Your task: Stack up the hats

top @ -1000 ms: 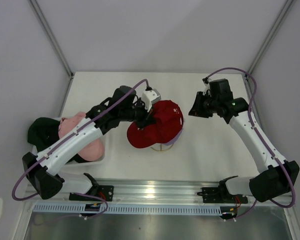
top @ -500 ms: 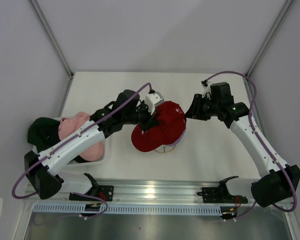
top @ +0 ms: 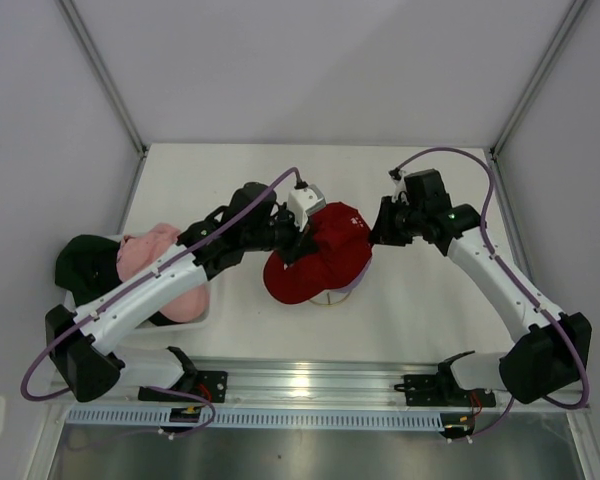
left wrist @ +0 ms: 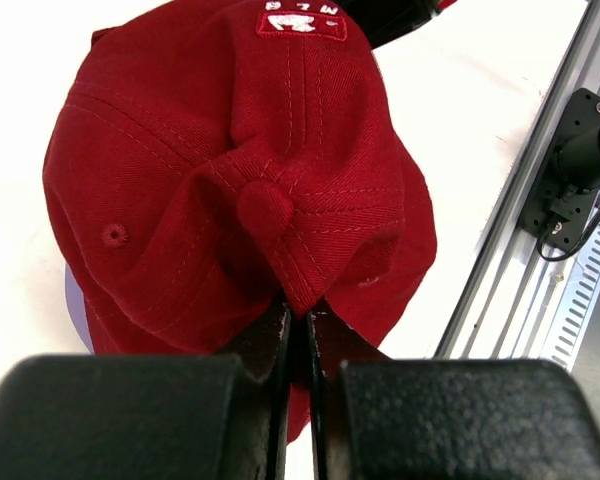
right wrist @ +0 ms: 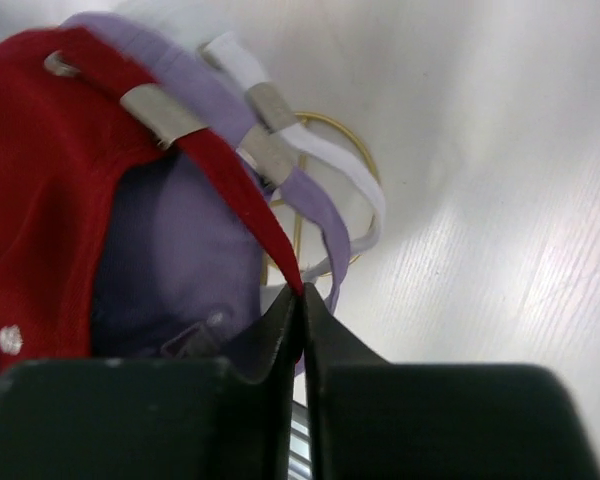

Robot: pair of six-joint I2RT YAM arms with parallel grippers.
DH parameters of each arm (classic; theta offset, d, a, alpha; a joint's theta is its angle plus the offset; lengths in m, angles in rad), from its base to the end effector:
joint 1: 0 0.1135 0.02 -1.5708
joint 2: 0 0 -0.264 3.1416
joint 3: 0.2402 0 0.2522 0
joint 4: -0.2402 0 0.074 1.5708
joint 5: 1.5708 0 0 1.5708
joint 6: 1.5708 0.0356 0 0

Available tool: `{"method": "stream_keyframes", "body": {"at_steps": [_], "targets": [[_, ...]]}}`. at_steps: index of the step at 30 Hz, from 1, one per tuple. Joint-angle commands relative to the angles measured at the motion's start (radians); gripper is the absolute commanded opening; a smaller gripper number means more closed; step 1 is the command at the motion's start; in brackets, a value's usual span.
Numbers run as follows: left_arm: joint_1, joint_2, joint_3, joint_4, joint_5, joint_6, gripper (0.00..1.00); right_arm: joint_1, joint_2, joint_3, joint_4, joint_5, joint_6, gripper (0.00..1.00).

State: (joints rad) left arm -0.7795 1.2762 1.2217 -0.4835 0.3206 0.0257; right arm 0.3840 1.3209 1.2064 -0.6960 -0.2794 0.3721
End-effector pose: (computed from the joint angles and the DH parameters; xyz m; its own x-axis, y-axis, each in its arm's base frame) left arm 0.1939 -0.2074 0.3575 -0.3422 0.3725 -0.8626 0.8687 0.4754 -0.1394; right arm 0.2555 0.1138 0.3225 -0.8209 0.0453 -0.5693 -0.2553 0.8626 0.4367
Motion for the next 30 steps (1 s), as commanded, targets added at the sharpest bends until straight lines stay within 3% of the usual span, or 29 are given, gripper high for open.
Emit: {"method": "stream_keyframes", "body": {"at_steps": [1,7,10,15,19,22,27,30], "targets": [[-0.010,-0.032,-0.005,0.029,0.021,-0.010,0.11,0.009,0.053,0.056,-0.051,0.168,-0.015,0.02],[-0.010,-0.049,-0.010,0.019,0.008,-0.012,0.18,0.009,0.044,0.159,-0.178,0.344,-0.033,0.00],[-0.012,-0.058,-0.025,0.023,0.005,-0.015,0.22,0.009,0.008,0.170,-0.194,0.361,-0.029,0.00],[-0.010,-0.069,-0.040,0.025,-0.015,-0.033,0.39,0.010,0.009,0.095,-0.139,0.330,-0.024,0.00],[-0.012,-0.121,-0.050,0.031,-0.127,-0.147,0.62,0.009,0.026,-0.005,-0.050,0.260,-0.007,0.00],[0.003,-0.197,-0.083,0.045,-0.303,-0.286,0.78,0.009,0.035,-0.037,0.001,0.264,-0.006,0.00],[0.080,-0.388,-0.249,0.140,-0.371,-0.592,0.89,0.004,0.063,-0.053,0.027,0.276,-0.010,0.00],[0.149,-0.478,-0.346,0.155,-0.383,-0.696,0.91,-0.004,0.080,-0.065,0.047,0.255,-0.001,0.00]]}}
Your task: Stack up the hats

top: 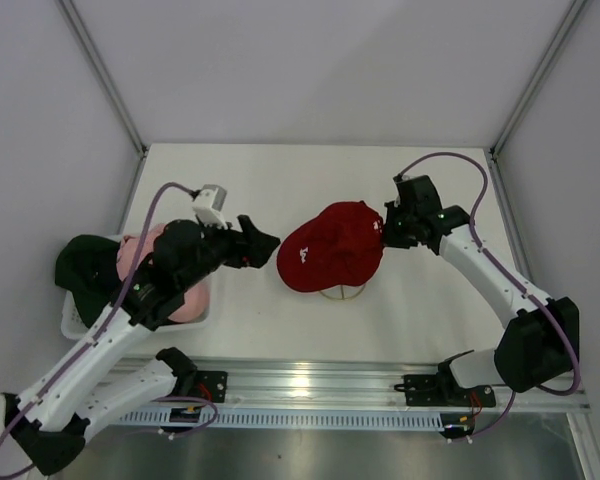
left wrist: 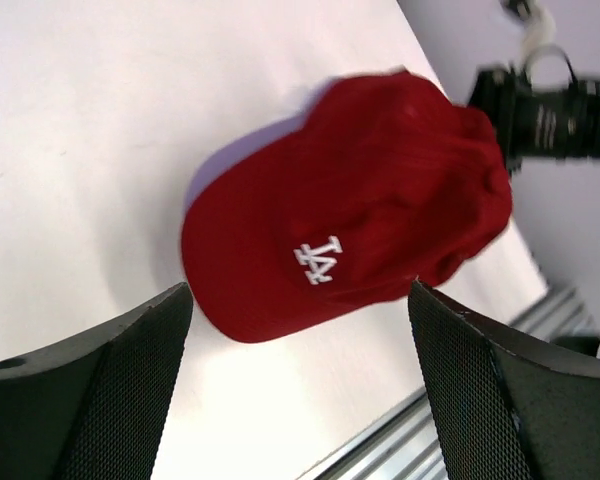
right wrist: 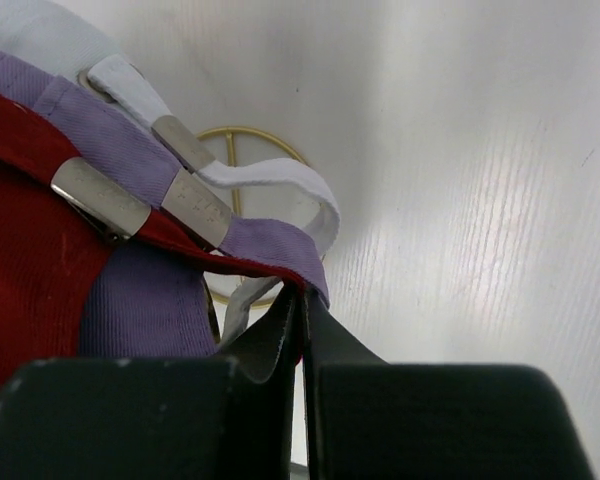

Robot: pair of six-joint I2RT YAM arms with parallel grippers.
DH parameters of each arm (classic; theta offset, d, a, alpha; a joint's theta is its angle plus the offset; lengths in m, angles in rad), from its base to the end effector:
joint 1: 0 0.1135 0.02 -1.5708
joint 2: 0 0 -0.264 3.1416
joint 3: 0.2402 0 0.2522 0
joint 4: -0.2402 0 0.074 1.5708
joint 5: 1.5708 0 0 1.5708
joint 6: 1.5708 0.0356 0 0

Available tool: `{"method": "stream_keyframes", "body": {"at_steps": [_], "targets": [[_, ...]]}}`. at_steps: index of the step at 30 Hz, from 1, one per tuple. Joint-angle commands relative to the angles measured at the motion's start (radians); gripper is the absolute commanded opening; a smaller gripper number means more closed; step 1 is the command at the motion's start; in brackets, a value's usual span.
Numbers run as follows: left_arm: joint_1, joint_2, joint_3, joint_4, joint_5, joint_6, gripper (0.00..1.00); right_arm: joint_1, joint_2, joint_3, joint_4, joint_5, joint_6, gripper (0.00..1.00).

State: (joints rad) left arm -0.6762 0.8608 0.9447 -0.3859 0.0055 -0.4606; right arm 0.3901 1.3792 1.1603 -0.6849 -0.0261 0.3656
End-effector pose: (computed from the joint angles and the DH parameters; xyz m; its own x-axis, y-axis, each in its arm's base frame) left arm 0.1493 -0.1201 0.3614 -0.4878 -0.1785 -0.8545 0.4612 0.7785 -0.4258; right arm 0.2675 0.1110 0.2919 -0.8199 0.0493 -0.5704 -0.1092 0.9645 0.2403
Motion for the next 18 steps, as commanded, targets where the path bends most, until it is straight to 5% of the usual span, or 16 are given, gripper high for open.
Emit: {"method": "stream_keyframes", "body": {"at_steps": [1,6,18], "targets": [[0.072,-0.069,-0.081,0.052,-0.071,-0.226,0.91,-0.011,0.026,-0.024,0.042,-0.001,0.007,0.00],[0.089,0.009,-0.126,0.025,-0.079,-0.315,0.90,-0.011,0.041,-0.063,0.077,-0.017,0.027,0.00],[0.145,0.175,-0.286,0.320,0.053,-0.507,0.79,-0.019,0.040,-0.116,0.091,0.003,0.027,0.00]]}}
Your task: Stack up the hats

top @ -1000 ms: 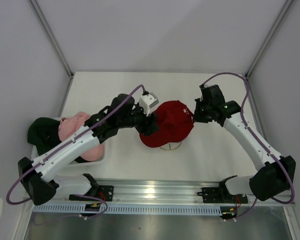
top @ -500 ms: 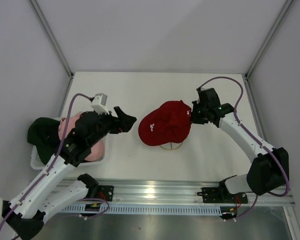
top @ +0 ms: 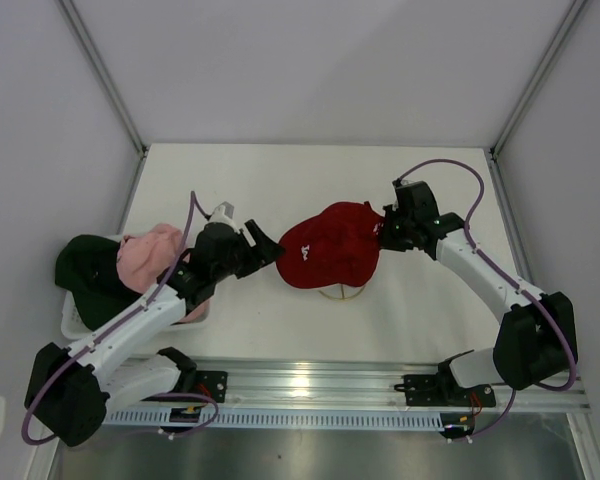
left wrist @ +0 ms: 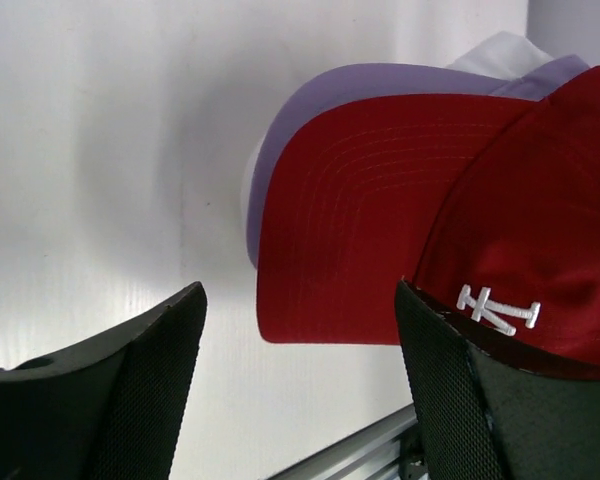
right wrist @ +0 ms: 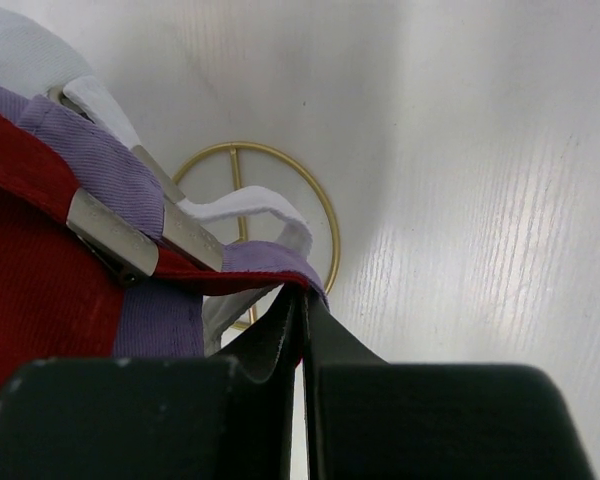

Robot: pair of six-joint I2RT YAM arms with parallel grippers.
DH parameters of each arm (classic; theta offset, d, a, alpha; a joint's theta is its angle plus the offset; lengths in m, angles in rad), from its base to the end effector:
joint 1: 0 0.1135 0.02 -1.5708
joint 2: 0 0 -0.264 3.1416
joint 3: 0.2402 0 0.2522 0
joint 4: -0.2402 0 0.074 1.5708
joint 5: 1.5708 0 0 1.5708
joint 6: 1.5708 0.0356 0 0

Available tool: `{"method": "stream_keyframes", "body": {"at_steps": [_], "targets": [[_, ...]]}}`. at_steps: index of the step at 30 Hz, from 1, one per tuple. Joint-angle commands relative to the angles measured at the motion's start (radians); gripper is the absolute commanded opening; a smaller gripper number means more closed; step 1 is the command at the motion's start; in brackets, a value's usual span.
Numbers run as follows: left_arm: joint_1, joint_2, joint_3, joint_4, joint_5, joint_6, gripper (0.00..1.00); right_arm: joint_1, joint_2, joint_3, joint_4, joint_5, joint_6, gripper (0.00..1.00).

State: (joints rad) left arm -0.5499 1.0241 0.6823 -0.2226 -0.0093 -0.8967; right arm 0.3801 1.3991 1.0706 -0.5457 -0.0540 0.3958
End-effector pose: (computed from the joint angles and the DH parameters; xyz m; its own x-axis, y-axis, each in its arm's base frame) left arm 0.1931 -0.1180 0.2548 -0.6877 -0.4948 -0.5313 -0.0343 0.7531 -0.6570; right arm 0.2745 0.1118 0.2674 -0.8124 0.0900 -0.5760 -0.0969 0.9534 0.2856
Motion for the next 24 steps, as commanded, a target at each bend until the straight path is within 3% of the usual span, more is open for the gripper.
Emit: {"method": "stream_keyframes", "body": {"at_steps": [1,3,8,18,20,23,24], "targets": [[0.028,0.016,-0.050,0.193,0.104,-0.080,0.78,-0.009,0.017,-0.024,-0.048,0.028,-0.003,0.00],[0.033,0.022,-0.079,0.287,0.124,-0.097,0.73,-0.009,0.017,-0.027,-0.043,0.025,-0.002,0.00],[0.054,0.085,-0.102,0.337,0.169,-0.094,0.74,-0.010,0.037,-0.024,-0.048,0.014,0.000,0.00],[0.114,0.172,-0.217,0.684,0.291,-0.074,0.69,-0.010,0.034,-0.021,-0.062,0.017,0.001,0.00],[0.117,0.205,-0.225,0.765,0.318,-0.077,0.63,-0.010,0.032,-0.023,-0.062,0.019,0.002,0.00],[0.117,0.241,-0.227,0.848,0.370,-0.079,0.48,-0.010,0.040,-0.023,-0.063,0.025,0.000,0.00],[0.117,0.246,-0.225,0.862,0.380,-0.080,0.38,-0.010,0.041,-0.023,-0.063,0.023,0.002,0.00]]}}
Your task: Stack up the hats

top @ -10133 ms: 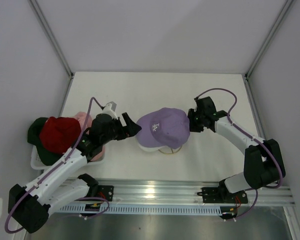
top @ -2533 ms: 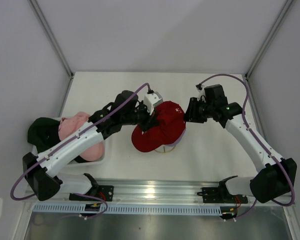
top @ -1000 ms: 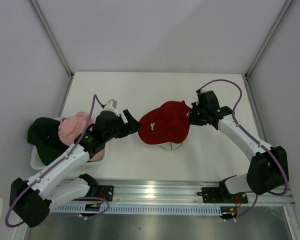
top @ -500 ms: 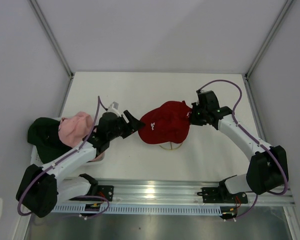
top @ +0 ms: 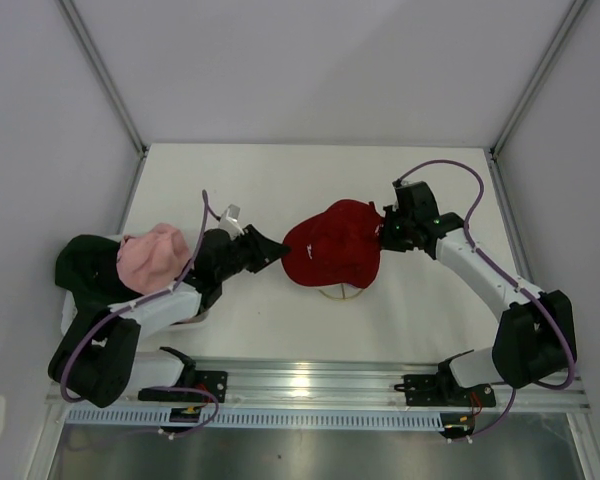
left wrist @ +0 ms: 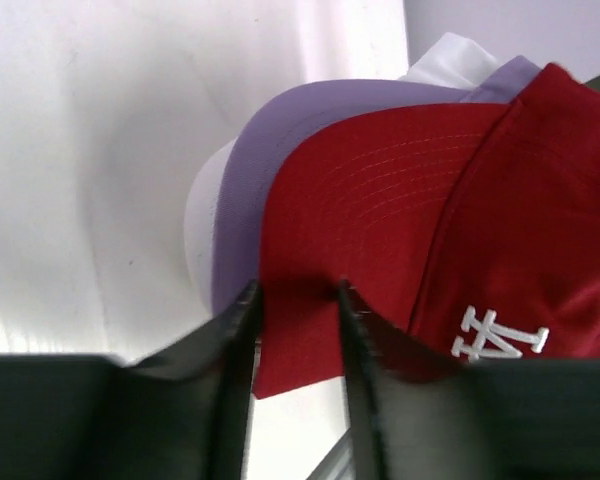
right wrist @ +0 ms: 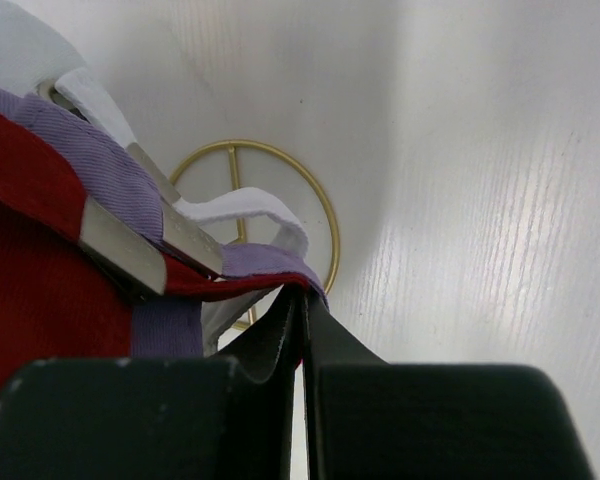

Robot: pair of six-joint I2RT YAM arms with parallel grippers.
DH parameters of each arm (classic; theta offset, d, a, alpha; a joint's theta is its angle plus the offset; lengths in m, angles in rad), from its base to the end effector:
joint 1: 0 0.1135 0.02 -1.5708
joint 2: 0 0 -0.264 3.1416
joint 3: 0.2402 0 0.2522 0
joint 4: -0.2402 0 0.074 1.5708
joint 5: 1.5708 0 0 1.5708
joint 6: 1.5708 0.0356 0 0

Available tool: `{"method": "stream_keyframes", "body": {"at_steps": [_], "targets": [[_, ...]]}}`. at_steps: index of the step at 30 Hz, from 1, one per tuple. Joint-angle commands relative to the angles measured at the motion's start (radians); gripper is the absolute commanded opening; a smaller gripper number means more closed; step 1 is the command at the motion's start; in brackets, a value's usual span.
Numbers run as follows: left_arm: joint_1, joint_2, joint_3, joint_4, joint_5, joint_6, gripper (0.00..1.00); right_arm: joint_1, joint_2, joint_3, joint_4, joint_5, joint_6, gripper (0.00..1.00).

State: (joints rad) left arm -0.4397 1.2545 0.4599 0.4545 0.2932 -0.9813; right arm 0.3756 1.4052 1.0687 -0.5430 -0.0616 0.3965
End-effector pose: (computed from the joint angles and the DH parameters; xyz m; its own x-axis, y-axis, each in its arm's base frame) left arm 0.2256 -0.1175 0.1956 -0.7115 -0.5447 -0.4440 0.1127 0.5351 -0.8372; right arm 0.2758 0.1111 0.2653 -0.8166 0.0924 -0.5698 -0.0946 0.9524 0.2900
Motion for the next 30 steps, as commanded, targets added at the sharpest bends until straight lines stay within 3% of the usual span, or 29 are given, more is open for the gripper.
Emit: {"method": "stream_keyframes", "body": {"at_steps": [1,3,6,13,19,21,23,30], "targets": [[0.007,0.025,0.003,0.188,0.086,0.004,0.33,-0.004,0.040,-0.021,-0.064,0.031,0.001,0.00],[0.007,0.026,0.008,0.170,0.083,0.007,0.14,-0.006,0.044,-0.023,-0.061,0.029,0.002,0.00],[0.007,0.026,0.020,0.094,0.046,0.004,0.01,-0.006,0.055,-0.019,-0.060,0.029,0.004,0.00],[0.001,0.072,0.103,-0.215,-0.077,0.013,0.01,-0.006,0.071,-0.024,-0.057,0.036,0.002,0.02],[-0.016,0.129,0.151,-0.321,-0.129,0.030,0.01,-0.006,0.071,-0.026,-0.078,0.048,-0.002,0.09],[-0.025,0.135,0.155,-0.330,-0.135,0.038,0.01,-0.007,0.060,-0.023,-0.087,0.051,-0.005,0.14],[-0.033,0.131,0.166,-0.352,-0.154,0.056,0.01,-0.007,0.049,-0.013,-0.106,0.052,-0.007,0.25],[-0.082,0.089,0.198,-0.448,-0.235,0.110,0.01,-0.012,-0.014,0.068,-0.181,0.046,-0.021,0.42]]}}
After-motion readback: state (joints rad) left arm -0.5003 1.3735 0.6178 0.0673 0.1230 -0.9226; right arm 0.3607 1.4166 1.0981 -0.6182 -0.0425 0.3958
